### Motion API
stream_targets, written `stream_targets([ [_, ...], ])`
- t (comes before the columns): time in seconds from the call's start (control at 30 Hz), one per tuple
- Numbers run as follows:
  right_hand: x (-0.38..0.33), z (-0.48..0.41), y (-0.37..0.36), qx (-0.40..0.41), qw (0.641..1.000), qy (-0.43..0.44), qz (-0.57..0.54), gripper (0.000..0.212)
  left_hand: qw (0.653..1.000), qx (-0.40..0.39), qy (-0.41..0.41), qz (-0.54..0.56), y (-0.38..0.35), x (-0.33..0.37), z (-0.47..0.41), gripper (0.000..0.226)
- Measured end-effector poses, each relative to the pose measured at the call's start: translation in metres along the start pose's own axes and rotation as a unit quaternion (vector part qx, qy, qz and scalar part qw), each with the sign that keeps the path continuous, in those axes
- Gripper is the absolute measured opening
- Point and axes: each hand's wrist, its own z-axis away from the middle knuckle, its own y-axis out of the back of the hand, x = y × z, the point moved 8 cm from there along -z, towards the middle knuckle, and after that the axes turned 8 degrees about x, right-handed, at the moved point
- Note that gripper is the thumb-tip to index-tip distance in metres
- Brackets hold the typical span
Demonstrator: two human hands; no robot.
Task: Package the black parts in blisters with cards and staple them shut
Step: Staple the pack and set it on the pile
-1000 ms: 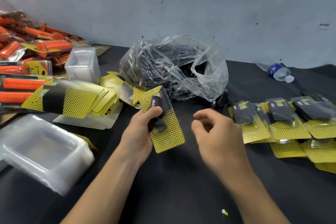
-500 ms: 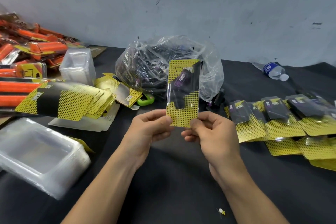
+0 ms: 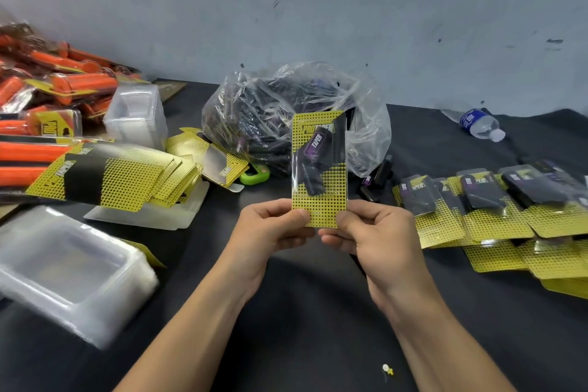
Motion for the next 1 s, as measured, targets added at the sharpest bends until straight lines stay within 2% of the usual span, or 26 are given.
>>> stream_targets([
  [0.17, 0.003, 0.001, -0.002, 0.001, 0.994, 0.048, 0.101, 0.027, 0.998, 0.038, -0.029, -0.028, 0.005, 0.002, -0.001, 0.012],
  [0.3, -0.006, 0.004, 0.005, 0.048, 0.968, 0.132, 0.208, 0.015, 0.998, 0.043, -0.033, -0.043, 0.005, 0.002, -0.003, 0.018],
  [0.37, -0.005, 0.004, 0.005, 0.044, 0.969, 0.126, 0.206, 0.017, 0.998, 0.036, -0.032, -0.047, 0.004, 0.001, -0.003, 0.017],
  [0.47, -0.002, -0.002, 0.007, 0.035, 0.988, 0.075, 0.130, 0.017, 0.998, 0.028, -0.034, -0.044, 0.004, 0.000, -0.002, 0.012],
  [0.63, -0.001, -0.005, 0.008, 0.016, 0.996, 0.042, 0.072, 0.010, 0.996, 0.086, -0.017, -0.003, 0.017, -0.003, -0.006, 0.009],
  [0.73, -0.002, -0.006, 0.008, -0.001, 0.994, 0.047, 0.099, 0.015, 0.997, 0.070, 0.000, 0.030, 0.019, -0.006, -0.008, 0.023],
  [0.9, -0.014, -0.007, 0.009, -0.051, 0.983, 0.071, 0.164, 0.025, 1.000, 0.021, -0.008, 0.014, 0.010, -0.003, -0.009, 0.011],
  [1.0, -0.027, -0.006, 0.014, -0.050, 0.964, 0.120, 0.232, 0.022, 0.999, 0.017, -0.039, 0.033, 0.002, 0.006, -0.008, 0.029],
])
